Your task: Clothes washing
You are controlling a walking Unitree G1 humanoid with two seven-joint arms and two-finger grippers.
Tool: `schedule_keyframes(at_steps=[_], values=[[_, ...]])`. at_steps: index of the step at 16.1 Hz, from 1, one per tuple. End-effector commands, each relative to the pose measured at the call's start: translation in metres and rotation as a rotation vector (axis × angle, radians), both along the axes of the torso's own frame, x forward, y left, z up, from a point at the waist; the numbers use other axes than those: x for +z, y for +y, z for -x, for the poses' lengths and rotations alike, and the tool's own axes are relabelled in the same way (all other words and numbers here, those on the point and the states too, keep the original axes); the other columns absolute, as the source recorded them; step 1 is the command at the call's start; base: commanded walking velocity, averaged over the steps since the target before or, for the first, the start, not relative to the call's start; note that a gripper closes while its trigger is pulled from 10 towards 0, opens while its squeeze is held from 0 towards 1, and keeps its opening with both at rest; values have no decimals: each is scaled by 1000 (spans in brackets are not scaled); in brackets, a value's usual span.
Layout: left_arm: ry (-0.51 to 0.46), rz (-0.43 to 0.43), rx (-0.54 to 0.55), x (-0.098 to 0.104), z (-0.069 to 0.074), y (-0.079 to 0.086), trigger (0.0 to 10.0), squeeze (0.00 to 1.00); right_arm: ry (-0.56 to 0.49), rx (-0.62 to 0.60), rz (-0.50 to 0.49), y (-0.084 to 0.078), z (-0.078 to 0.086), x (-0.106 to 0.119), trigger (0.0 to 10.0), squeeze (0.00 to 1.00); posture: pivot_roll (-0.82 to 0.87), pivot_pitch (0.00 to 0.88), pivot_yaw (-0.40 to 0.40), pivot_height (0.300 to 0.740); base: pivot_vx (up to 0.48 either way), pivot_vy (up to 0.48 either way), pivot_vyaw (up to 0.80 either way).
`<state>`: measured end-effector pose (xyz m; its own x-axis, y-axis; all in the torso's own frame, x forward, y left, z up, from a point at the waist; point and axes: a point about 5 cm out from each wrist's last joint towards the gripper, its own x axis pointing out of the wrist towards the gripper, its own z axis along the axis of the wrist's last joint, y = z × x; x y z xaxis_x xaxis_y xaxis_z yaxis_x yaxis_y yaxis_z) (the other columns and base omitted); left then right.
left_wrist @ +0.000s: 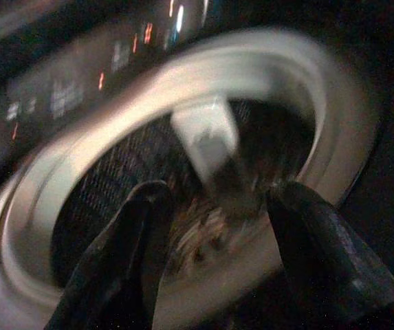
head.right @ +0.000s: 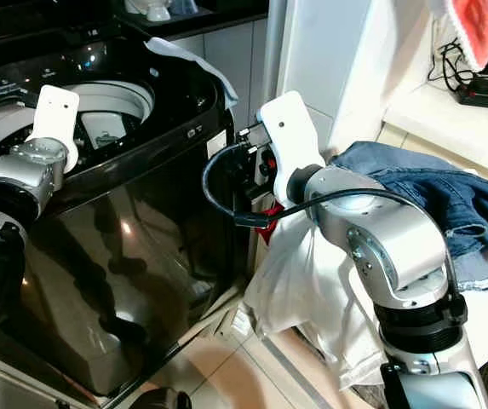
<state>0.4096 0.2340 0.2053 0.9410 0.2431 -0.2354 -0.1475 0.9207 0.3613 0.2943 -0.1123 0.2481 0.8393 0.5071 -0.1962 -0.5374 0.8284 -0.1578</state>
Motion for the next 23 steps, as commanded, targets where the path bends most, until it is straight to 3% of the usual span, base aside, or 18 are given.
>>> schedule_keyframes(at_steps=[1,3,4,6,9,11,14,15,16,17,22,23], values=[[-131,12,-76,30,-8,-11,10000,0,-23,-79,14,-13,-3,4,10000,0,-21,0,34,740,0,0,0],[-243,171,-304,44,-12,-39,10000,0,-50,-238,113,-40,-14,5,10000,0,-21,0,34,740,0,0,0],[-259,215,-493,45,-10,-58,10000,0,-41,-296,173,-56,-18,3,10000,1000,-19,0,33,740,0,0,0],[-291,256,-797,38,4,-88,10000,0,-4,-356,248,-78,-22,-1,10000,1000,-16,0,27,740,0,0,0],[-286,284,-1110,24,37,-118,10000,0,20,-421,305,-103,-30,-1,10000,1000,-14,0,24,740,0,0,0],[-207,302,-1181,3,57,-130,10000,0,29,-483,358,-125,-39,-4,10000,1000,-14,0,27,740,0,0,0],[-122,327,-1221,-12,79,-134,10000,0,89,-464,392,-134,-40,-10,10000,1000,-12,0,26,740,0,0,0],[-114,347,-1234,-15,89,-138,10000,0,159,-411,384,-135,-38,-23,10000,1000,-12,0,26,740,0,0,0],[-127,333,-1220,-17,90,-139,10000,0,180,-402,376,-135,-37,-27,10000,851,-6,0,19,740,0,0,0],[-130,312,-1205,-22,91,-141,10000,0,218,-400,340,-136,-37,-35,10000,0,-6,0,19,740,0,0,0],[-87,338,-1237,-45,111,-149,10000,0,313,-419,386,-153,-29,-59,10000,0,-8,0,21,740,0,0,0],[-82,339,-1254,-48,114,-149,10000,0,324,-422,380,-156,-28,-60,4039,0,-7,0,21,740,0,0,0]])
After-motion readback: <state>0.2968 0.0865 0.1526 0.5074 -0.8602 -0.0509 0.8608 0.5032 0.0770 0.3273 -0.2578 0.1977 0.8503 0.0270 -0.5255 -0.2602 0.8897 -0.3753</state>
